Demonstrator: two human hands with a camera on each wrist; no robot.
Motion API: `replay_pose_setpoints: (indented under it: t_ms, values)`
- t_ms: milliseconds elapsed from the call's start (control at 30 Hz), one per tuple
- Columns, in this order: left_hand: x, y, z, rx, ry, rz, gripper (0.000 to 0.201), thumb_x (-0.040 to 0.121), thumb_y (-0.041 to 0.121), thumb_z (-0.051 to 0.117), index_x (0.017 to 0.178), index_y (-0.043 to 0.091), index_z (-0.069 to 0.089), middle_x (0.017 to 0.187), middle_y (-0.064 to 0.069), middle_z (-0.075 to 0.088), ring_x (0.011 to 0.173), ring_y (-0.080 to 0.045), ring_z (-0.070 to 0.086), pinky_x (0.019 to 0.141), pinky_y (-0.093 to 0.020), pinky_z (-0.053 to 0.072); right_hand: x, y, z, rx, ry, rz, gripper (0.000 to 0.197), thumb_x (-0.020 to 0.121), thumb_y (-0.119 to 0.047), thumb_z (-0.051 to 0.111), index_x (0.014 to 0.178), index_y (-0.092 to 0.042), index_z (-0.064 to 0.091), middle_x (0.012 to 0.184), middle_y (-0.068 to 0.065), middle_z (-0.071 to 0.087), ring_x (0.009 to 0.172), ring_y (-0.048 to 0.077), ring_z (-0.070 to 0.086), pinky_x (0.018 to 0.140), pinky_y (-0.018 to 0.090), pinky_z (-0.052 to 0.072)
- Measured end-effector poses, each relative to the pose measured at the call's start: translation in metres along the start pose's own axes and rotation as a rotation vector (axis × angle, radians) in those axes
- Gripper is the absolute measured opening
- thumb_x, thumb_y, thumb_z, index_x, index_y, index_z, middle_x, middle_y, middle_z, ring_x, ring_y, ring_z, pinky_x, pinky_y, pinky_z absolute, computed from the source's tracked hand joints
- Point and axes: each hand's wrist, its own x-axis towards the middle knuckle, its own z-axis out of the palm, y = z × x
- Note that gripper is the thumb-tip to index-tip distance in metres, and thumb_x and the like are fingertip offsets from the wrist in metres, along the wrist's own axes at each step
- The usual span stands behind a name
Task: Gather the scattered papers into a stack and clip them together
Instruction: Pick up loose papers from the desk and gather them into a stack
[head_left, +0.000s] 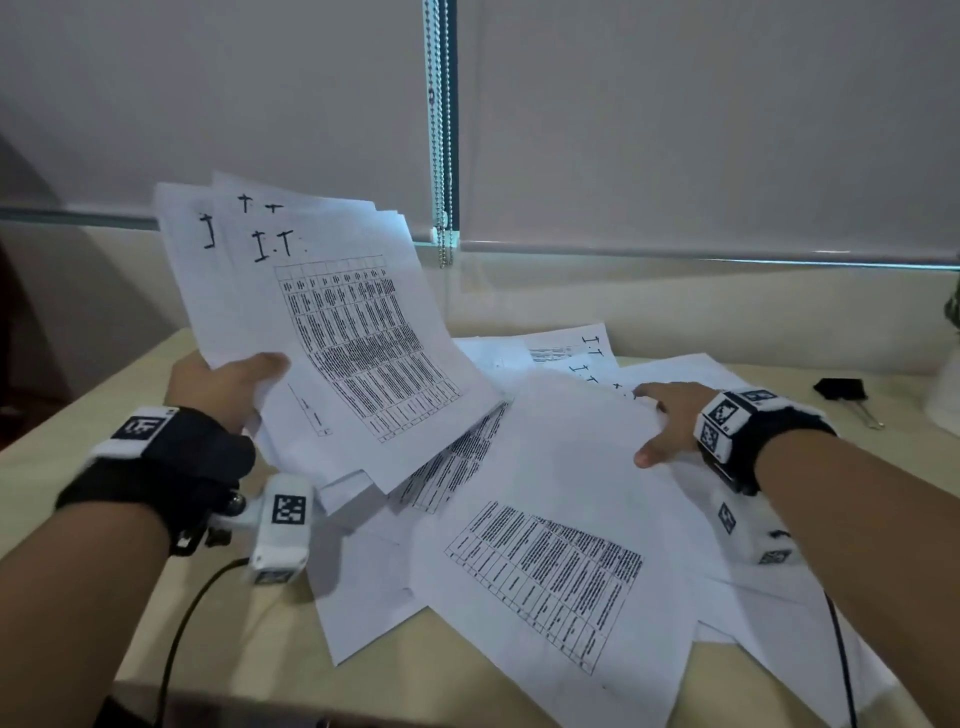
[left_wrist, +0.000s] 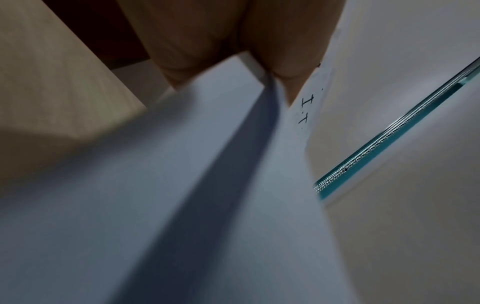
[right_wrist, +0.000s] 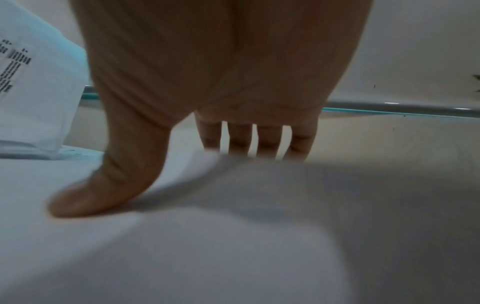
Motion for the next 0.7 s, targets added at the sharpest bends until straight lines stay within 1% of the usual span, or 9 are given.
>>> replay_pose_setpoints:
  t_ms: [133, 267, 367, 433, 500, 533, 600, 633, 700]
  values:
    - [-0.004, 0.004, 0.000, 0.019, 0.041, 0.033, 0.027, 0.079, 0.015, 0.069, 0.104, 0.005, 0.063, 0.064, -0.007, 0.052, 0.018, -0.003, 0.037, 0.027, -0.008, 0.023, -0.008, 0.012, -0.017, -0.132, 0.078, 0.028, 0.067, 0.073, -0.032, 0.075, 0.131, -0.012, 0.048, 0.133, 0.010, 0.054, 0.120, 0.027, 0.051, 0.094, 0.028, 0.039]
    - [-0.007, 0.005, 0.002, 0.078, 0.063, 0.032, 0.033, 0.080, 0.018, 0.069, 0.106, -0.001, 0.062, 0.057, -0.011, 0.050, 0.016, -0.005, 0.033, 0.024, -0.009, 0.021, -0.027, 0.032, -0.068, -0.120, 0.309, 0.104, 0.059, 0.078, -0.012, 0.066, 0.133, -0.015, 0.046, 0.134, 0.015, 0.053, 0.118, 0.033, 0.052, 0.096, 0.035, 0.044]
    - [-0.005, 0.002, 0.010, 0.052, 0.029, 0.014, 0.042, 0.075, 0.020, 0.072, 0.107, -0.007, 0.064, 0.053, -0.003, 0.055, 0.029, -0.016, 0.044, 0.034, -0.013, 0.033, -0.056, 0.020, -0.093, -0.197, 0.452, 0.066, 0.050, 0.077, -0.010, 0.056, 0.124, -0.021, 0.042, 0.121, 0.013, 0.052, 0.102, 0.036, 0.057, 0.082, 0.039, 0.048]
    - [-0.005, 0.003, 0.018, 0.042, 0.002, 0.022, 0.038, 0.074, 0.017, 0.073, 0.106, -0.002, 0.065, 0.064, -0.003, 0.058, 0.042, -0.024, 0.048, 0.045, -0.020, 0.038, -0.075, -0.001, -0.077, -0.309, 0.345, 0.007, 0.057, 0.081, -0.022, 0.056, 0.132, -0.024, 0.031, 0.124, 0.007, 0.049, 0.104, 0.032, 0.057, 0.079, 0.036, 0.047]
    - [-0.007, 0.006, 0.026, 0.074, -0.006, 0.018, 0.025, 0.076, 0.018, 0.072, 0.094, 0.002, 0.064, 0.060, -0.005, 0.055, 0.033, -0.020, 0.046, 0.037, -0.016, 0.034, -0.092, -0.021, -0.045, -0.303, 0.080, -0.103, 0.083, 0.084, -0.049, 0.057, 0.146, -0.022, 0.009, 0.140, 0.007, 0.046, 0.115, 0.026, 0.055, 0.091, 0.036, 0.047]
    - [-0.009, 0.008, 0.031, 0.087, -0.010, 0.012, 0.022, 0.076, 0.020, 0.072, 0.088, 0.003, 0.062, 0.052, -0.006, 0.052, 0.028, -0.018, 0.043, 0.033, -0.016, 0.031, -0.103, -0.030, -0.029, -0.242, -0.108, -0.125, 0.098, 0.082, -0.063, 0.052, 0.149, -0.020, -0.004, 0.146, 0.008, 0.041, 0.111, 0.021, 0.057, 0.092, 0.033, 0.047]
    - [-0.010, 0.012, 0.039, 0.121, -0.029, 0.006, 0.025, 0.076, 0.024, 0.072, 0.077, 0.003, 0.058, 0.032, -0.003, 0.047, 0.022, -0.016, 0.040, 0.034, -0.020, 0.031, -0.116, -0.037, -0.010, -0.090, -0.393, -0.117, 0.105, 0.078, -0.074, 0.041, 0.147, -0.022, -0.019, 0.148, 0.008, 0.039, 0.079, 0.008, 0.058, 0.072, 0.022, 0.049]
    - [-0.009, 0.013, 0.041, 0.143, -0.037, 0.011, 0.026, 0.075, 0.025, 0.073, 0.074, 0.003, 0.058, 0.027, -0.002, 0.046, 0.019, -0.013, 0.038, 0.037, -0.023, 0.032, -0.117, -0.035, -0.007, 0.015, -0.443, -0.098, 0.104, 0.077, -0.075, 0.041, 0.146, -0.027, -0.020, 0.145, 0.008, 0.044, 0.072, 0.007, 0.056, 0.066, 0.021, 0.051]
    - [-0.007, 0.014, 0.044, 0.146, -0.038, 0.034, 0.025, 0.073, 0.024, 0.073, 0.081, 0.003, 0.063, 0.035, 0.000, 0.052, 0.020, -0.011, 0.038, 0.037, -0.024, 0.034, -0.112, -0.025, -0.014, 0.233, -0.417, -0.014, 0.100, 0.074, -0.075, 0.047, 0.146, -0.038, -0.011, 0.130, 0.010, 0.056, 0.086, 0.019, 0.066, 0.072, 0.035, 0.060]
